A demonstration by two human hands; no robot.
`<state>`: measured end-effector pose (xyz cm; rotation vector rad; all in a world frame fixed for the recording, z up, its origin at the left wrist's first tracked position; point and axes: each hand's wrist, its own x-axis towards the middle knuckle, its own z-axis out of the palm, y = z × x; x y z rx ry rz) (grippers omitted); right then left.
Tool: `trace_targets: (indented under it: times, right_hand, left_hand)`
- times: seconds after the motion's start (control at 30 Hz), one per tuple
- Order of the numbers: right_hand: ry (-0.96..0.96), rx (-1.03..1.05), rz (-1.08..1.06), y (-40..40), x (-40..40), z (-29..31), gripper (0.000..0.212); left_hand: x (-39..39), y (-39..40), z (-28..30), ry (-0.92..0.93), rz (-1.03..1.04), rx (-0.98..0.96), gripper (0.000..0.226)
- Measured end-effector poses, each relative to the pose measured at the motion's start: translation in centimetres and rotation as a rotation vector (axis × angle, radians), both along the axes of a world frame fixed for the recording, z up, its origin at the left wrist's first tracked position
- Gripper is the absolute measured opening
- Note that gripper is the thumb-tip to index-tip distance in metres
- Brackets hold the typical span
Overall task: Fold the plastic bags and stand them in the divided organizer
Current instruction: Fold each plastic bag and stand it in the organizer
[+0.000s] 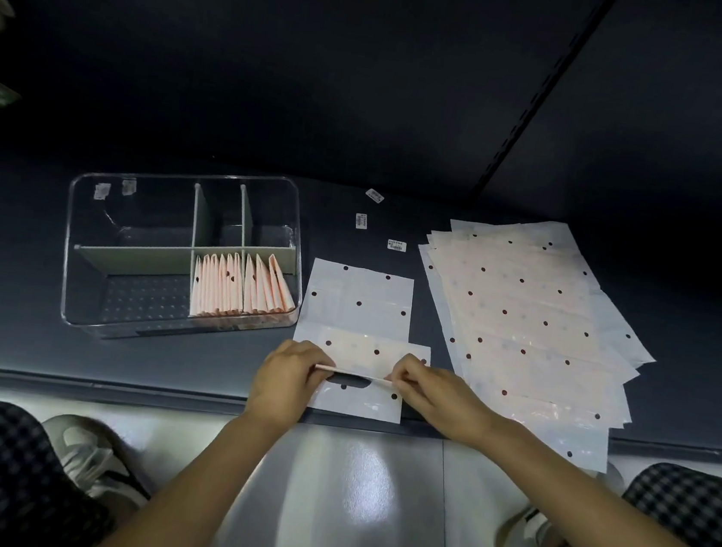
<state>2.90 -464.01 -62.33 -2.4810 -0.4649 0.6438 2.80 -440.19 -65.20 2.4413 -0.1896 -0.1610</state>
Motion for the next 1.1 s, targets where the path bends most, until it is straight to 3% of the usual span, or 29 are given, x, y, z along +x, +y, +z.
trace_targets:
  times: [0.17, 0.27, 0.37, 0.43, 0.47, 0.53, 0.63, 0.7, 0.77, 0.97, 1.1]
  right_hand:
    - [0.107, 0.144, -0.297, -1.2, -0.3, 0.0, 0.029]
    - [0.064, 0.213, -0.518, -1.3, 0.2, -0.6, 0.013]
    - [0.044, 0.150, -0.662, -0.8, 0.9, -1.2, 0.030]
    - [0.046, 0.114, -0.694, -0.4, 1.3, -1.4, 0.025]
    - [0.055, 0.095, -0.705, -0.2, 1.4, -1.6, 0.017]
    - [0.070, 0.077, -0.720, 0.1, 1.5, -1.7, 0.018]
    - [0.074, 0.081, -0.751, 0.3, 1.6, -1.7, 0.032]
    - [0.075, 0.074, -0.760, 0.4, 1.7, -1.7, 0.036]
    - [0.074, 0.066, -0.765, 0.4, 1.7, -1.8, 0.038]
    - [0.086, 0.020, -0.774, 0.6, 1.6, -1.8, 0.042]
    - [-0.373, -0.147, -0.691, 2.9, -0.6, -1.6, 0.044]
  left_hand:
    - [0.2, -0.4, 0.0, 0.137, 0.147, -0.079, 0.011]
    - [0.4, -0.6, 0.1, 0.203, 0.219, -0.079, 0.015]
    - [0.7, -0.8, 0.0, 0.236, 0.304, -0.124, 0.025]
    - [0.7, -1.0, 0.4, 0.233, 0.307, -0.126, 0.008]
    - [0.5, -1.3, 0.7, 0.208, 0.308, -0.098, 0.019]
    - [0.0, -1.8, 0.9, 0.056, 0.269, 0.011, 0.040]
    - [-0.9, -3.2, 1.2, -0.191, 0.117, 0.179, 0.044]
    - [-1.4, -4.1, 0.6, -0.175, -0.106, 0.216, 0.046]
    - [-1.7, -4.1, -0.9, -0.110, -0.313, 0.364, 0.065]
    - [-1.7, -2.7, -2.4, -0.026, -0.377, 0.542, 0.075]
    - [-1.9, -2.8, -2.4, -0.030, -0.367, 0.561, 0.074]
